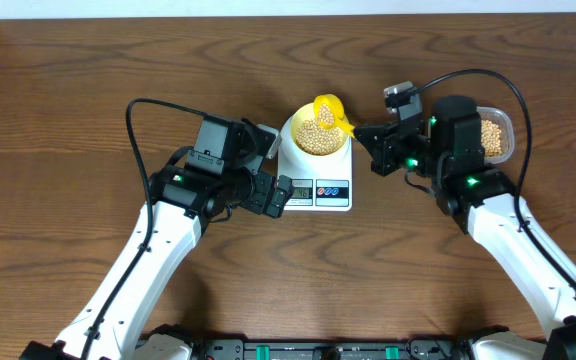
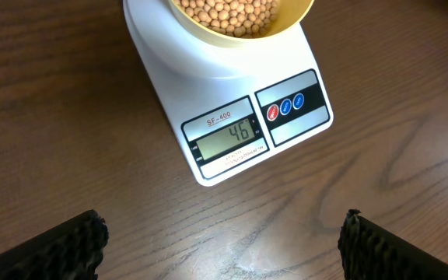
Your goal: Scoop item into bowl and weigh 50g on scale
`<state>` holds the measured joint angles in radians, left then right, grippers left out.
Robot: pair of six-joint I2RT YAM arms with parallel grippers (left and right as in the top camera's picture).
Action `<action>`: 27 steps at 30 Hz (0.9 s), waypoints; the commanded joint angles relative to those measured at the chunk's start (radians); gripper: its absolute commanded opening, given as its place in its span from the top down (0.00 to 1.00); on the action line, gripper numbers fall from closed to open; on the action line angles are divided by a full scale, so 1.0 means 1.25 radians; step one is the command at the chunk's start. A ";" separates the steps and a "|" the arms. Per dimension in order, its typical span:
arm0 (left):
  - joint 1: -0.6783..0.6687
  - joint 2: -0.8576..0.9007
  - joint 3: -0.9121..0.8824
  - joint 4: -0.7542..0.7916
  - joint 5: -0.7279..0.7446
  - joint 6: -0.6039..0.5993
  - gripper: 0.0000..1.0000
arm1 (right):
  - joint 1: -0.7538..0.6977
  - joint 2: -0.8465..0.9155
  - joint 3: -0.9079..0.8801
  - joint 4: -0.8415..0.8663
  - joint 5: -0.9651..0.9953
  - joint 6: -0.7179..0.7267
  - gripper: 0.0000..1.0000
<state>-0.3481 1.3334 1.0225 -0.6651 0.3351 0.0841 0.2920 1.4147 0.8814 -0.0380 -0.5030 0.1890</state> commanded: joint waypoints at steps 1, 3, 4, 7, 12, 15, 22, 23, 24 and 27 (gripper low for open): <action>0.000 0.006 0.005 0.001 0.003 0.013 0.03 | 0.015 0.000 0.005 0.000 0.060 -0.054 0.99; 0.000 0.006 0.005 0.001 0.003 0.013 0.03 | 0.015 0.000 0.005 -0.002 0.060 -0.054 0.99; 0.000 0.006 0.005 0.001 0.003 0.013 0.03 | 0.015 0.000 0.005 -0.003 0.060 -0.054 0.99; 0.000 0.006 0.005 0.001 0.003 0.013 0.03 | 0.020 0.000 0.005 -0.012 0.061 -0.088 0.99; 0.000 0.006 0.005 0.001 0.003 0.013 0.03 | 0.030 0.001 0.005 -0.012 0.063 -0.106 0.99; 0.000 0.006 0.005 0.001 0.003 0.013 0.02 | 0.039 0.005 0.005 -0.014 0.064 -0.129 0.99; 0.000 0.006 0.005 0.001 0.003 0.013 0.03 | 0.040 0.006 0.005 -0.013 0.066 -0.085 0.99; 0.000 0.006 0.005 0.001 0.003 0.013 0.03 | 0.040 0.006 0.005 -0.013 0.065 -0.081 0.99; 0.000 0.006 0.005 0.001 0.003 0.013 0.03 | 0.040 0.006 0.005 -0.013 0.064 -0.070 0.99; 0.000 0.006 0.005 0.001 0.003 0.013 0.03 | 0.040 0.006 0.005 -0.011 0.063 -0.067 0.99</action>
<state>-0.3481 1.3334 1.0225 -0.6651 0.3351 0.0841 0.3363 1.4147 0.8814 -0.0555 -0.4255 0.0841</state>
